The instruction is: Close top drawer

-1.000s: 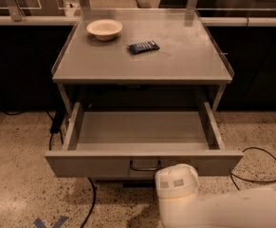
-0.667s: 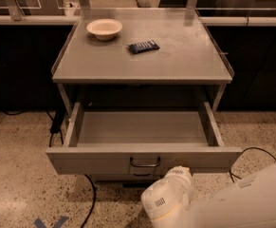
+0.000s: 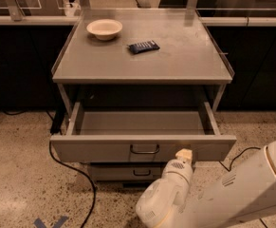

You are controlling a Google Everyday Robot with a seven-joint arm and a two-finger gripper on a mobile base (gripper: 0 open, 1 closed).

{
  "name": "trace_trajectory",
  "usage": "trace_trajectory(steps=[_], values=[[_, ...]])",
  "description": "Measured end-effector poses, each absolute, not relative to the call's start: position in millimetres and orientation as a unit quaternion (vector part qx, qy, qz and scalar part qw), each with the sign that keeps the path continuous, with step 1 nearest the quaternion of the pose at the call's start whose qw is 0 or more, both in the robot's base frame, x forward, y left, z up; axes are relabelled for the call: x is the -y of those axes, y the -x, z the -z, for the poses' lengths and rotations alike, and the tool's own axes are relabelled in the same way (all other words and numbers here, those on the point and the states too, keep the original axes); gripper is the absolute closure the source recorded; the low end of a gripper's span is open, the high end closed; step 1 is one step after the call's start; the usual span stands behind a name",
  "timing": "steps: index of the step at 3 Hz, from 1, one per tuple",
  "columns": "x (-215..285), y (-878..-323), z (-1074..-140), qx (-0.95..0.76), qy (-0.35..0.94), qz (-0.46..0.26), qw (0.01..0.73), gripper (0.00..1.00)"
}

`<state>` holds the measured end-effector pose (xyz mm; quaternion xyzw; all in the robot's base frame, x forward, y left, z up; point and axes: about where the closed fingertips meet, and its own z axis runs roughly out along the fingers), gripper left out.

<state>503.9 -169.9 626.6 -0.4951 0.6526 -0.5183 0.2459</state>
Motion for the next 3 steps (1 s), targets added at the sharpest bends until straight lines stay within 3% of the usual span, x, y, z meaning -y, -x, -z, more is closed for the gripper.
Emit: trace_trajectory(steps=[3], values=[[193.5,-503.9,-649.8,-0.649,0.480,0.530,0.260,1.00]])
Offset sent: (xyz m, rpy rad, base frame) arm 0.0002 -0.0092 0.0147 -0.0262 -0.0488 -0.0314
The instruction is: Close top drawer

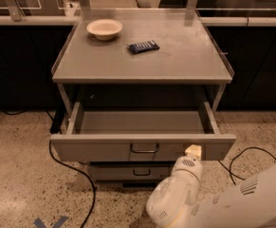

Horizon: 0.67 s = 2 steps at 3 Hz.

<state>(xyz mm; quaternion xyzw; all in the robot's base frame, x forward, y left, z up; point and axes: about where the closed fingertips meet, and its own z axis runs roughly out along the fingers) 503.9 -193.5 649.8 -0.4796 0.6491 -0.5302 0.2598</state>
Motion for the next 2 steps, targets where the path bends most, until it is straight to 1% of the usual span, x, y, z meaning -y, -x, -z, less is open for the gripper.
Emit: trace_trajectory(steps=[1,2], values=[[203.3,-515.9,-650.9,-0.639,0.480,0.544,0.254,1.00],[202.5,-528.6,-649.8,-0.628,0.485,0.554,0.251,1.00]])
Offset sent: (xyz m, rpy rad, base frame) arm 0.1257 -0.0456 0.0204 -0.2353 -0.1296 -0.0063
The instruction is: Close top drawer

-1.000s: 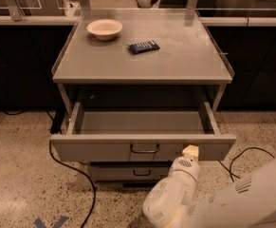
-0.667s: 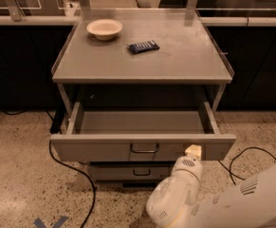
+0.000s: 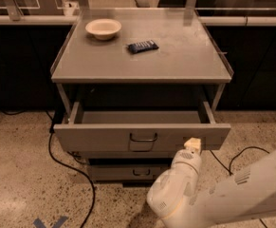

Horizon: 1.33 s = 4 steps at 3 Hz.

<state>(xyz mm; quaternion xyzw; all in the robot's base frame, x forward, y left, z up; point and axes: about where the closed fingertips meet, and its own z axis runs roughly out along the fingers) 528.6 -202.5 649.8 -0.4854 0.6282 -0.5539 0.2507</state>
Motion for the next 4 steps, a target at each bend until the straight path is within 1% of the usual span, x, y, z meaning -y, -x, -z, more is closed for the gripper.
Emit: trace_trajectory(steps=[1,2,3,4], values=[[219.4,-572.2,-657.2,-0.607,0.480,0.582,0.249,1.00],[219.3,-572.5,-657.6,-0.608,0.480,0.581,0.250,1.00],[221.2,-576.1,-659.8,-0.620,0.480,0.554,0.280,1.00],[229.9,-587.6,-664.1,-0.623,0.482,0.518,0.332,1.00]])
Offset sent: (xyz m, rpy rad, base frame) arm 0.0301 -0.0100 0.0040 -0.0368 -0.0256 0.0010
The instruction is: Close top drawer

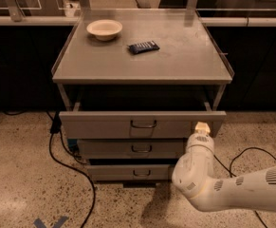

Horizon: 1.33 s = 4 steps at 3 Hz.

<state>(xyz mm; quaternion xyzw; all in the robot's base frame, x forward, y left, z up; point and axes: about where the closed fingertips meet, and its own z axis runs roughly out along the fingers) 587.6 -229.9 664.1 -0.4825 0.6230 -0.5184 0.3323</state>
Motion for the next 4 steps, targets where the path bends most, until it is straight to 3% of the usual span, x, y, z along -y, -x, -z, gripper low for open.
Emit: trace_trajectory(steps=[4], values=[[229.3,-649.3,-659.3,-0.572,0.516,0.531,0.353,1.00]])
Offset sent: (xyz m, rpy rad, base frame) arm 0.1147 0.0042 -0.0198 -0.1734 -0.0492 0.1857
